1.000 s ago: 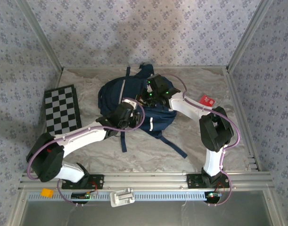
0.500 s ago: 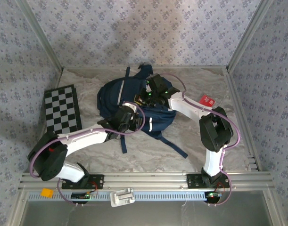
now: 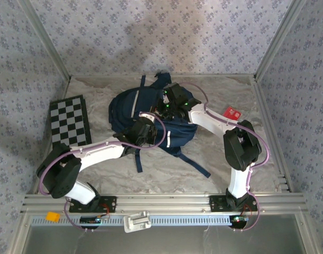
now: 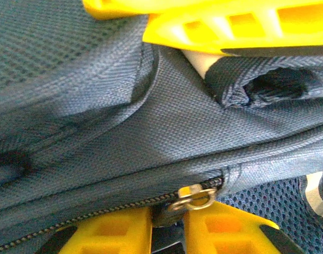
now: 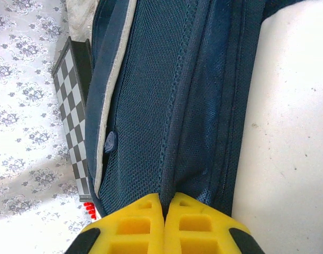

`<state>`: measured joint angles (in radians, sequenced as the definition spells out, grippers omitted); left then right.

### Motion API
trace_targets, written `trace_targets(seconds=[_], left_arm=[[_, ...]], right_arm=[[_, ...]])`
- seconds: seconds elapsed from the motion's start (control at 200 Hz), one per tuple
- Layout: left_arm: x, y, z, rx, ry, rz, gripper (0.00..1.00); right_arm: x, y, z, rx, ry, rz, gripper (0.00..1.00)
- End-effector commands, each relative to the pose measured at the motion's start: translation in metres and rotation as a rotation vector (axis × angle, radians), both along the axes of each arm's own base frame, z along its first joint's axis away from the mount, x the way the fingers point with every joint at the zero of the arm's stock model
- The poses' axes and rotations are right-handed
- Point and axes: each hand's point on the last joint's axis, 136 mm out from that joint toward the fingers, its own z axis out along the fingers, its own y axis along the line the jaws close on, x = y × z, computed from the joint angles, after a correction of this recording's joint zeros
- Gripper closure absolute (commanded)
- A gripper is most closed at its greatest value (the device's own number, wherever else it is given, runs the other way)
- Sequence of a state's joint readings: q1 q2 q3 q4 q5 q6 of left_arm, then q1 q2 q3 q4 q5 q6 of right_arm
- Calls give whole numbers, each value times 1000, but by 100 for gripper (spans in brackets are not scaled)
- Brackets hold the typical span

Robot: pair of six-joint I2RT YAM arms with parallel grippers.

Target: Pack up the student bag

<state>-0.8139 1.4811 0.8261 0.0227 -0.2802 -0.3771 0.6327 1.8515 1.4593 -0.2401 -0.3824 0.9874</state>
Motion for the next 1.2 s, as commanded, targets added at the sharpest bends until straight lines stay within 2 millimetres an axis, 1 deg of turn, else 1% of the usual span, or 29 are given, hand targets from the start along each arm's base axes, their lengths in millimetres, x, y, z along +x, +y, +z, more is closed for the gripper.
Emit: trace_targets(seconds=[0.0, 0.195, 0.325, 0.605, 0.715, 0.825, 0.91, 0.999, 1.094, 1.114, 1.129, 1.134, 1.139, 1.154, 1.194], left_arm=[[9, -10, 42, -66, -86, -10, 83], [4, 0, 41, -50, -71, -1, 93], [1, 8, 34, -37, -38, -18, 100], [-11, 24, 16, 10, 39, -94, 100], [-12, 35, 10, 41, 54, -94, 100], [-8, 49, 4, 71, 58, -53, 100], [-3, 56, 6, 74, 57, -15, 100], [-1, 55, 9, 58, 48, -5, 100], [-3, 43, 15, -15, 47, -21, 100], [-3, 39, 16, -31, 44, -29, 100], [-4, 36, 17, -41, 42, -35, 100], [-4, 35, 17, -44, 41, -38, 100], [-3, 35, 18, -47, 39, -38, 100], [-3, 33, 18, -53, 38, -38, 100], [-2, 32, 18, -63, 40, -29, 100]], right_arm=[[-12, 22, 30, 93, -45, 84, 100], [-13, 18, 30, 89, -43, 92, 100], [-14, 11, 32, 74, -52, 93, 100], [-13, -1, 36, 67, -54, 91, 100], [-14, -5, 37, 41, -63, 97, 100], [-16, -8, 33, 19, -60, 109, 100], [-18, -9, 31, 0, -60, 111, 100], [-19, -10, 29, -22, -67, 116, 100], [-24, -7, 30, -38, -79, 140, 100], [-25, -7, 29, -44, -80, 144, 97], [-26, -7, 30, -49, -84, 148, 90], [-26, -7, 30, -49, -84, 148, 90], [-27, -7, 29, -53, -82, 150, 87], [-28, -8, 29, -59, -83, 151, 82], [-33, -11, 30, -72, -86, 155, 73]])
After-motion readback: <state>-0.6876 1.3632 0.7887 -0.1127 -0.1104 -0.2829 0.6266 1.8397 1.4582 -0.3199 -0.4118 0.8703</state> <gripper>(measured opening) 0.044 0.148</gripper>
